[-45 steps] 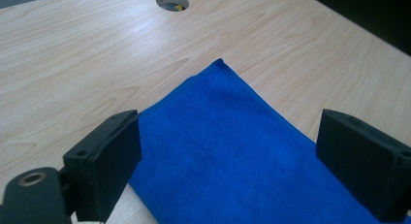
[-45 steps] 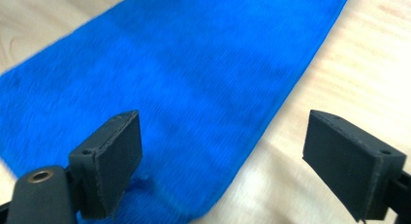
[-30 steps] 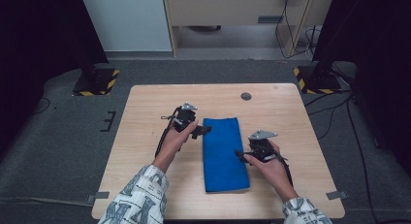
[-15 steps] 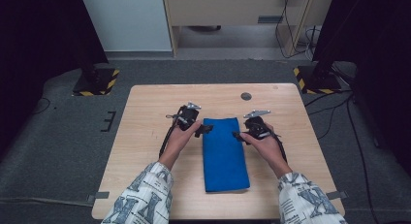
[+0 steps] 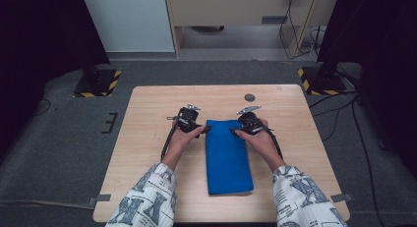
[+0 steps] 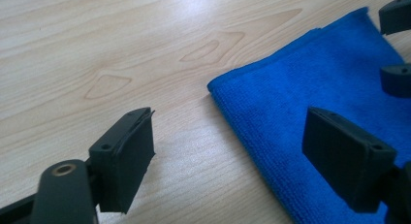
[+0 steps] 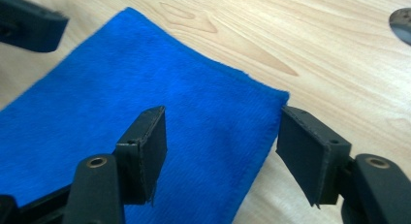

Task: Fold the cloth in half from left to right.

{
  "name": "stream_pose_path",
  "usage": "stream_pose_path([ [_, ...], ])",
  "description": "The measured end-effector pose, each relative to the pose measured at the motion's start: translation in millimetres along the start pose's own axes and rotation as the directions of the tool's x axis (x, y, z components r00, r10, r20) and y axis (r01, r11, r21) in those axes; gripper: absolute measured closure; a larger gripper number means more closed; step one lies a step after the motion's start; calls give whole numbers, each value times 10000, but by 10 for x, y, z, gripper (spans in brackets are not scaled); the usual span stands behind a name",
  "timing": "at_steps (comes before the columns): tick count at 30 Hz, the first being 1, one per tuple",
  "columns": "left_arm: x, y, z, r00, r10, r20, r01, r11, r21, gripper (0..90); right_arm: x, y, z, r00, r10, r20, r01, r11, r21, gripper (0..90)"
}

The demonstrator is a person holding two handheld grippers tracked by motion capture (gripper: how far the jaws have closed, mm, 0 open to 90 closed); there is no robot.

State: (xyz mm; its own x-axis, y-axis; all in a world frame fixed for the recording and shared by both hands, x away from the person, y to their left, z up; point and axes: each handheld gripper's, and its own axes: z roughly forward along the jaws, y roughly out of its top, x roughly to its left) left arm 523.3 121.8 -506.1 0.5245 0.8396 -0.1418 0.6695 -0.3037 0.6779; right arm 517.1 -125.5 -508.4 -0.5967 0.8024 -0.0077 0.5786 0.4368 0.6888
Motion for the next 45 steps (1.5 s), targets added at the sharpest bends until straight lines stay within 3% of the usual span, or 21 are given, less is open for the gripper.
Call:
stream_pose_path([
  [4,-73,6,31,9996,293,-66,-293,9996,-41,218,-19,-1,7,9999,95,56,-96,9999,133,352],
  [8,-117,1,36,9985,509,-189,-505,9985,214,211,-57,-1,-20,9996,283,4,-283,9996,72,426],
  [11,-128,-31,34,9987,450,-248,-443,9986,275,206,-84,12,-50,9986,523,-15,-524,9986,-95,477],
  [17,-136,-52,77,9984,459,-318,-449,9985,314,255,-131,33,-55,9985,506,229,-506,9987,18,532],
  [26,-131,48,171,9972,407,-629,-390,9988,293,317,-180,117,75,9963,825,251,-836,9955,454,520],
  [34,-118,22,283,9975,471,-526,-450,9982,406,341,-200,136,204,9956,934,16,-934,9942,536,521],
  [40,-123,32,285,9977,499,-464,-482,9982,363,456,-192,106,260,9960,877,141,-885,9932,753,554],
  [45,-115,27,288,9982,550,-219,-545,9983,220,609,-140,102,273,9989,469,-54,-465,9967,661,713],
])
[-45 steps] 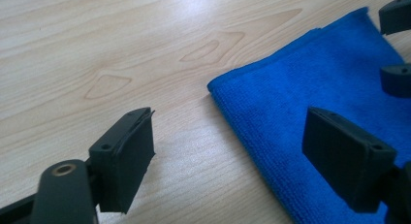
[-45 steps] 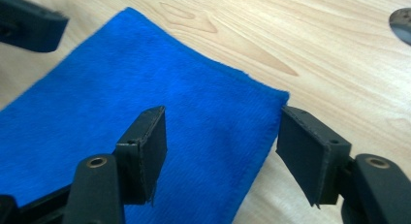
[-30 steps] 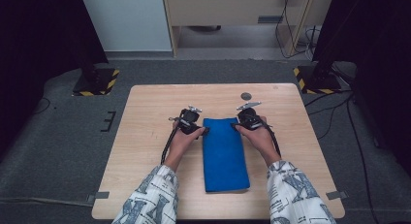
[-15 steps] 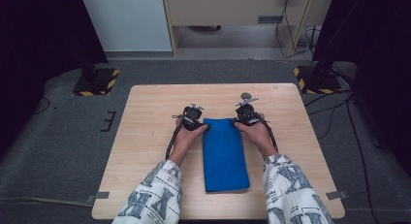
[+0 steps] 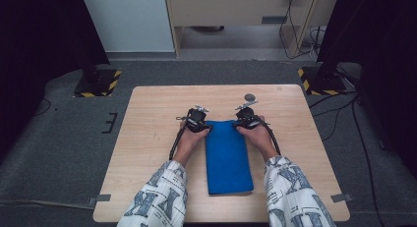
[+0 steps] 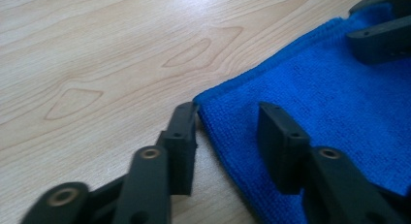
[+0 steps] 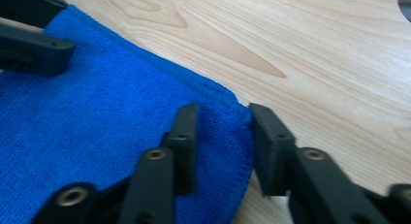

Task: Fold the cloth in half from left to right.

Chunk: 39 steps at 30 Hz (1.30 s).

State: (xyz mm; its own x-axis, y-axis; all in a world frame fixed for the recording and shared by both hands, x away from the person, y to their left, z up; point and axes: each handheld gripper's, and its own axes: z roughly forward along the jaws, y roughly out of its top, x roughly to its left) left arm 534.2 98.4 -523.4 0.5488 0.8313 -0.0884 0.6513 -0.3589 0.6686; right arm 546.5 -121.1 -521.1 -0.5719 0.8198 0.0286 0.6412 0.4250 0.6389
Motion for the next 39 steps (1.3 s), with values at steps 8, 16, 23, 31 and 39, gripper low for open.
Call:
stream_pose_path([
  [8,-61,9,5,9998,20,176,-19,10000,-46,798,31,-33,-36,9995,-75,-292,68,9997,-214,837],
  [16,-133,79,-120,9992,265,296,-246,9977,-633,844,-39,-123,-218,9970,508,-579,-566,9930,-1033,837],
  [23,-173,132,-263,9990,350,287,-323,9955,-895,861,16,-147,-408,9972,427,-616,-522,9856,-1611,840],
  [31,-232,179,-460,9983,552,190,-527,9925,-1103,866,104,-116,-574,9982,233,-556,-330,9833,-1789,840],
  [39,-284,225,-625,9980,620,128,-597,9886,-1383,874,166,-70,-743,9985,199,-509,-299,9784,-2047,840],
])
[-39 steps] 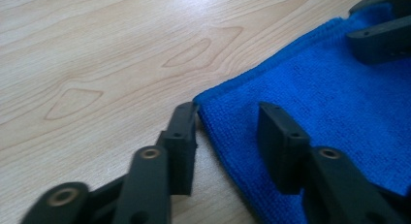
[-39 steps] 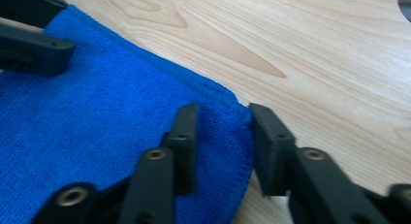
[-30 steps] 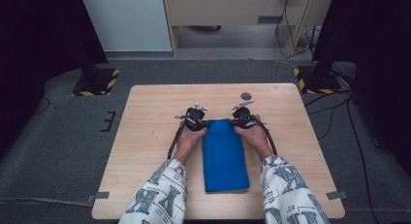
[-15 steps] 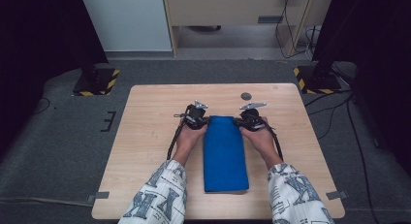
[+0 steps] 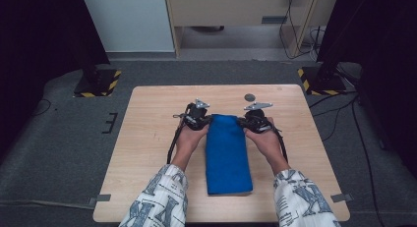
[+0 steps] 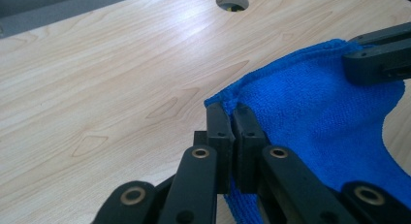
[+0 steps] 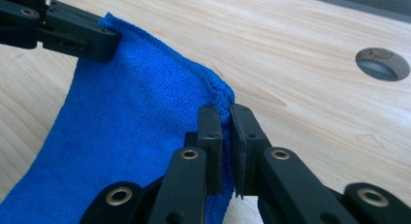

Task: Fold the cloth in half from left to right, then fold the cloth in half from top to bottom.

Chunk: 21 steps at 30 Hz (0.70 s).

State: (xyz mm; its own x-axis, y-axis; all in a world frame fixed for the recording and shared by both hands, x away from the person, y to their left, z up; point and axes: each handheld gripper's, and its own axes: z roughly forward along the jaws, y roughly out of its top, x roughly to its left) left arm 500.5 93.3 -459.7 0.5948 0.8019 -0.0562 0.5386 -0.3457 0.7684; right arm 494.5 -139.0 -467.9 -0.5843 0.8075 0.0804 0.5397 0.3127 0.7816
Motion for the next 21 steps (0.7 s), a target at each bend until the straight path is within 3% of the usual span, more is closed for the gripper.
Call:
stream_pose_path([
  [21,44,114,-122,9997,-228,79,231,9989,-406,876,-6,111,-89,9998,172,-131,-178,9985,-516,839],
])
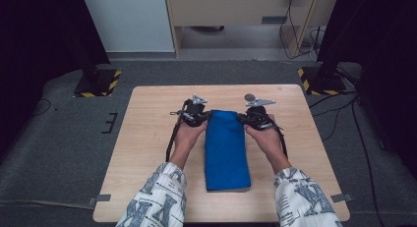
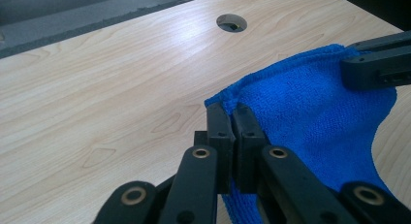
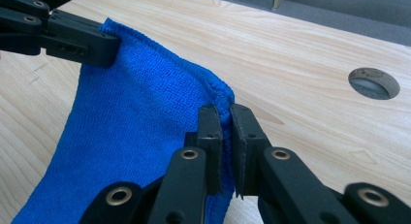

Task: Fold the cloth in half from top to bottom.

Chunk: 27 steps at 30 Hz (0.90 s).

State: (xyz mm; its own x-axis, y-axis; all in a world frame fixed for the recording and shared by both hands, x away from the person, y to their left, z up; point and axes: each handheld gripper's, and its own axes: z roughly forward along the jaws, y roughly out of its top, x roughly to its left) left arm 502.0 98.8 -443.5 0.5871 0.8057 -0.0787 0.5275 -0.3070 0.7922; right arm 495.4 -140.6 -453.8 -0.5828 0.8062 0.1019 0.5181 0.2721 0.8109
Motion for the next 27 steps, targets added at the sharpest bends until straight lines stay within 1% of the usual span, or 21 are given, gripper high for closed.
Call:
stream_pose_path([
  [3,-26,26,-39,9998,167,-67,-167,9999,-8,876,12,1,-25,10000,-35,-5,35,10000,-50,839],
  [5,-51,33,-61,9997,235,-16,-236,9997,-22,876,21,-11,-45,10000,-49,-18,48,10000,-24,839],
  [8,-92,36,-98,9990,446,-56,-446,9990,61,876,38,-27,-80,10000,-95,-10,95,9999,-76,839],
  [13,-108,75,-136,9990,426,-126,-426,9991,-49,876,81,-43,-130,9999,-119,2,119,9997,-204,839],
  [16,-91,118,-136,9996,279,-106,-280,9995,-157,876,66,-9,-145,10000,-22,31,23,9993,-360,839],
  [18,-84,152,-136,9993,348,-157,-352,9991,-229,876,52,29,-146,10000,15,85,-12,9991,-423,838],
  [19,-78,166,-136,9994,321,-131,-324,9992,-247,876,46,50,-147,9999,54,109,-49,9990,-454,838],
  [20,-76,174,-137,9994,318,-132,-321,9991,-274,876,33,68,-149,9999,-9,124,15,9988,-484,838],
  [23,-83,166,-145,9992,379,-88,-381,9990,-218,876,25,80,-164,10000,24,84,-20,9987,-513,839],
  [25,-102,149,-172,9992,395,-73,-397,9988,-293,875,32,60,-177,9999,-91,83,94,9988,-479,838],
  [27,-132,131,-213,9986,516,-105,-519,9981,-319,875,49,34,-197,10000,-71,51,74,9985,-540,837],
])
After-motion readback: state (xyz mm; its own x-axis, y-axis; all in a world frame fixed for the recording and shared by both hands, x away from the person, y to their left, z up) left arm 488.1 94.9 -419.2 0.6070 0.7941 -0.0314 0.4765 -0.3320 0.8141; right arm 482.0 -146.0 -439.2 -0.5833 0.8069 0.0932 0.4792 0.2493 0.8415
